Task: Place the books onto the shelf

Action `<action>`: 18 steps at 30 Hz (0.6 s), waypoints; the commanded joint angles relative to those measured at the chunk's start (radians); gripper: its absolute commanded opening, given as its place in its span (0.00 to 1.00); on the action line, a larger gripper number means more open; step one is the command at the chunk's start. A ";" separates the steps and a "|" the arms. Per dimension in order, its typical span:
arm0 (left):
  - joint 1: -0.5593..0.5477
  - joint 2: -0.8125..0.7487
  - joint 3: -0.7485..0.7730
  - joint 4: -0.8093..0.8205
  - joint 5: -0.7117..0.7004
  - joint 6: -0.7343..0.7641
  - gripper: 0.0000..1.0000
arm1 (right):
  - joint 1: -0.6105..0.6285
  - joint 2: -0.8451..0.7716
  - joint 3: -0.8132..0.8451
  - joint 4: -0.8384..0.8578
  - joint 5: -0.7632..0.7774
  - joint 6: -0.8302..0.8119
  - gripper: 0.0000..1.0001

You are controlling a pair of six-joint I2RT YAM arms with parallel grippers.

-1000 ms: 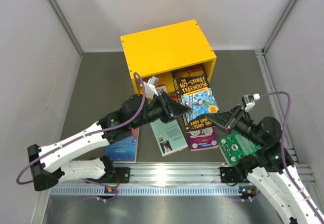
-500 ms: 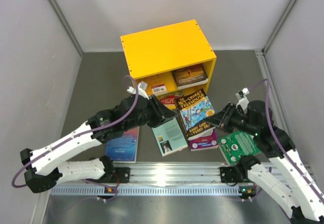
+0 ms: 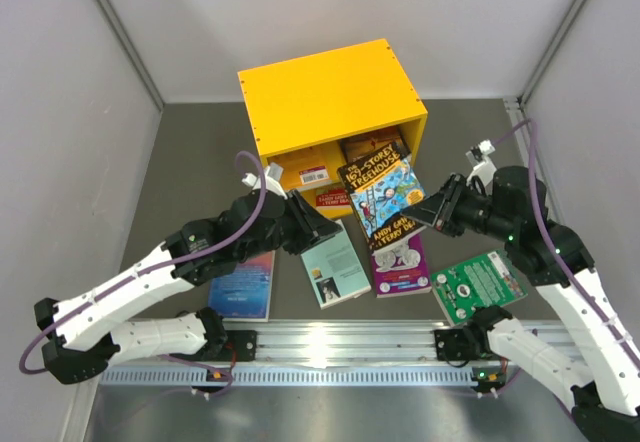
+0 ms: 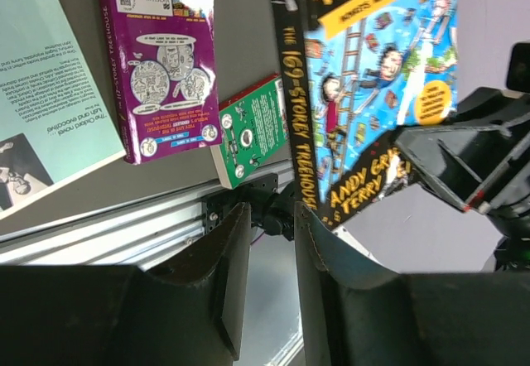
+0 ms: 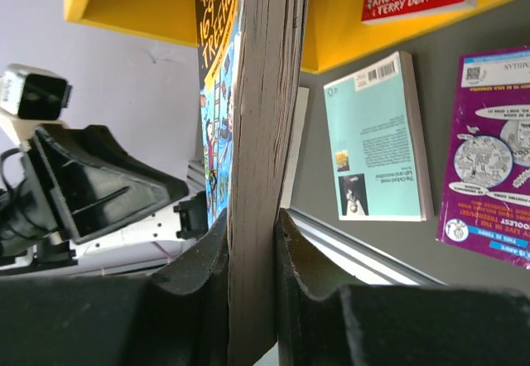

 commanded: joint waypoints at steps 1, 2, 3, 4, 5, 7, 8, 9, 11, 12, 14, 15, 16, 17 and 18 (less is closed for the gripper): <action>0.002 -0.002 -0.017 0.019 -0.009 0.000 0.33 | 0.000 -0.012 0.079 0.068 -0.025 -0.005 0.00; 0.000 -0.002 -0.023 0.021 -0.009 -0.002 0.32 | 0.000 -0.001 0.077 0.080 -0.014 -0.002 0.00; 0.002 -0.002 -0.027 0.030 -0.004 0.000 0.32 | 0.000 0.011 0.083 0.084 -0.005 0.001 0.00; 0.000 0.001 -0.029 0.032 -0.003 -0.002 0.32 | -0.003 0.025 0.086 0.088 0.000 0.012 0.00; 0.000 0.001 -0.031 0.032 -0.001 -0.003 0.32 | 0.000 0.054 0.088 0.094 0.006 0.018 0.00; 0.000 0.006 -0.031 0.033 0.003 -0.003 0.31 | -0.001 0.079 0.080 0.138 0.006 0.033 0.00; 0.000 0.006 -0.028 0.035 0.003 -0.002 0.31 | -0.001 0.101 0.077 0.150 0.008 0.035 0.00; 0.002 0.007 -0.024 0.032 0.003 0.000 0.31 | -0.003 0.112 0.077 0.161 0.008 0.035 0.00; 0.000 0.009 -0.018 0.030 0.005 0.003 0.31 | -0.009 0.144 0.074 0.212 0.008 0.035 0.00; 0.000 0.009 -0.015 0.029 0.005 0.006 0.31 | -0.013 0.154 0.073 0.230 0.006 0.035 0.00; 0.002 0.010 -0.008 0.018 0.005 0.008 0.30 | -0.026 0.184 0.076 0.278 -0.006 0.037 0.00; 0.000 0.010 -0.006 0.016 0.005 0.008 0.30 | -0.036 0.194 0.085 0.287 -0.005 0.037 0.00; 0.000 0.009 -0.003 0.009 0.004 0.008 0.30 | -0.043 0.204 0.091 0.293 -0.009 0.037 0.00; 0.000 0.010 -0.001 0.006 0.000 0.008 0.30 | -0.056 0.226 0.094 0.313 -0.020 0.038 0.00; 0.000 0.009 0.002 0.003 0.000 0.009 0.29 | -0.063 0.238 0.100 0.319 -0.025 0.041 0.00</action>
